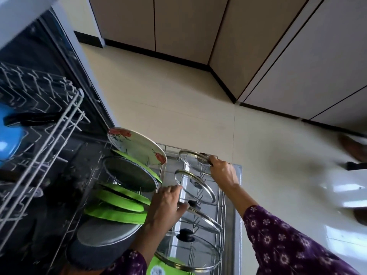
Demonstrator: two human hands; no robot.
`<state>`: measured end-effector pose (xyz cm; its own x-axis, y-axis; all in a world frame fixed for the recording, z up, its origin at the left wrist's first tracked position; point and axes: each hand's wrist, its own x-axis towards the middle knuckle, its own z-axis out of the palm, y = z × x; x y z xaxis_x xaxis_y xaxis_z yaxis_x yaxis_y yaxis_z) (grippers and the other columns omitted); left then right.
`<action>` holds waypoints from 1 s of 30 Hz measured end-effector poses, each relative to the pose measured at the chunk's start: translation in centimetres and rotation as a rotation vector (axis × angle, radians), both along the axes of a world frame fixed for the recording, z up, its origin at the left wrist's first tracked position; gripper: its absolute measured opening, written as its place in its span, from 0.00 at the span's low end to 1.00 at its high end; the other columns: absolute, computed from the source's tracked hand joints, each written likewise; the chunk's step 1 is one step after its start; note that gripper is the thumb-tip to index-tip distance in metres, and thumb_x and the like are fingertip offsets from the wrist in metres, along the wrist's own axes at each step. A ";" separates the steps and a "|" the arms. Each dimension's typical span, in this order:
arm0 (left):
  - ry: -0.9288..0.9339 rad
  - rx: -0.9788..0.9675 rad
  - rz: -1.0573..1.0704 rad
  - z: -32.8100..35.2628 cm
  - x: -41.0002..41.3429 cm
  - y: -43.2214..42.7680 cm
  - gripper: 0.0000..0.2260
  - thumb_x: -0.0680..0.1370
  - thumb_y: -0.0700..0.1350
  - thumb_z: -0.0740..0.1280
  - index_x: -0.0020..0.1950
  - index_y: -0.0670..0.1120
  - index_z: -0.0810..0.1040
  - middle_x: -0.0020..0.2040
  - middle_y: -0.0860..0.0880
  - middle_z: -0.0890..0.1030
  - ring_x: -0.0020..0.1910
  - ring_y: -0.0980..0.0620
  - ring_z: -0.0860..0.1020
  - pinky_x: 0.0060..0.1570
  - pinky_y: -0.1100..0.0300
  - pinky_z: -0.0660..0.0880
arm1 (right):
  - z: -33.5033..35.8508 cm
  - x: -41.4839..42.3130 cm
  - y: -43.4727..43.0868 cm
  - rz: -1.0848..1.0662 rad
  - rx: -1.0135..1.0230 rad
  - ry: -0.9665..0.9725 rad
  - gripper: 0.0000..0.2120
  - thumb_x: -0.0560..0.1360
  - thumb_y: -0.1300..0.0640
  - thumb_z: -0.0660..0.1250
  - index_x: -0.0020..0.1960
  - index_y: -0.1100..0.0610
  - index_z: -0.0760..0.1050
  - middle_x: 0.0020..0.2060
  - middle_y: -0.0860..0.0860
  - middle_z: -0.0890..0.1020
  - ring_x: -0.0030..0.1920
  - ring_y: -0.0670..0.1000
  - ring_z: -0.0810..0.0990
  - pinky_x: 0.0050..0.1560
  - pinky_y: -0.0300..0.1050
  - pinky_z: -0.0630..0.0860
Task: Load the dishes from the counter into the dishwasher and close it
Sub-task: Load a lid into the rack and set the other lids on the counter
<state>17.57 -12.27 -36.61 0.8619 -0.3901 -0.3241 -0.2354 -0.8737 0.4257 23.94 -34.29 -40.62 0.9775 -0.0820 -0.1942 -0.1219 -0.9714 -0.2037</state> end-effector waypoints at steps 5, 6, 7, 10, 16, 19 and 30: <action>-0.012 0.003 -0.003 -0.5 0.0 -0.6 0.19 0.79 0.57 0.58 0.68 0.52 0.66 0.62 0.52 0.75 0.61 0.52 0.70 0.59 0.59 0.68 | -1.9 -0.2 0.6 0.043 -0.023 0.093 0.13 0.81 0.63 0.54 0.63 0.57 0.69 0.41 0.56 0.83 0.29 0.51 0.72 0.31 0.42 0.72; -0.012 0.002 -0.006 -0.6 0.0 -0.6 0.18 0.80 0.56 0.58 0.68 0.53 0.66 0.61 0.52 0.75 0.61 0.52 0.70 0.59 0.59 0.68 | -2.2 -0.2 1.0 0.061 -0.017 0.119 0.13 0.81 0.63 0.53 0.64 0.57 0.68 0.42 0.57 0.83 0.29 0.51 0.72 0.31 0.41 0.71; -0.015 0.002 -0.009 -0.7 0.0 -0.6 0.18 0.80 0.56 0.58 0.68 0.53 0.66 0.61 0.52 0.75 0.60 0.52 0.70 0.58 0.59 0.68 | -2.4 0.0 1.3 0.075 -0.006 0.133 0.14 0.81 0.63 0.52 0.65 0.57 0.68 0.43 0.57 0.83 0.30 0.51 0.72 0.32 0.41 0.70; -0.021 0.007 -0.006 -1.2 0.0 -0.6 0.18 0.80 0.57 0.57 0.68 0.52 0.66 0.60 0.51 0.75 0.60 0.51 0.70 0.58 0.59 0.68 | -2.8 1.2 1.3 0.046 0.028 0.131 0.13 0.81 0.64 0.52 0.62 0.56 0.70 0.42 0.56 0.82 0.31 0.51 0.74 0.33 0.40 0.72; -0.052 0.009 -0.006 -1.3 -0.7 0.0 0.27 0.76 0.62 0.45 0.65 0.50 0.69 0.58 0.51 0.76 0.58 0.51 0.72 0.57 0.58 0.68 | -3.5 2.3 -1.0 -0.006 0.042 0.237 0.17 0.79 0.69 0.52 0.66 0.58 0.64 0.36 0.51 0.73 0.28 0.45 0.71 0.33 0.38 0.73; -0.073 -0.036 0.020 -0.7 -1.3 0.1 0.20 0.78 0.57 0.53 0.64 0.49 0.71 0.58 0.50 0.77 0.59 0.49 0.73 0.56 0.58 0.69 | -3.0 2.0 -1.0 0.012 0.071 0.293 0.23 0.77 0.71 0.54 0.69 0.56 0.60 0.39 0.54 0.77 0.30 0.48 0.73 0.31 0.39 0.71; -0.135 0.002 0.011 7.5 -3.5 1.7 0.16 0.79 0.56 0.59 0.63 0.50 0.69 0.56 0.52 0.77 0.55 0.54 0.72 0.55 0.62 0.69 | 5.1 -3.0 2.7 -0.059 0.226 0.113 0.25 0.75 0.68 0.60 0.70 0.61 0.61 0.65 0.57 0.68 0.60 0.55 0.74 0.60 0.42 0.73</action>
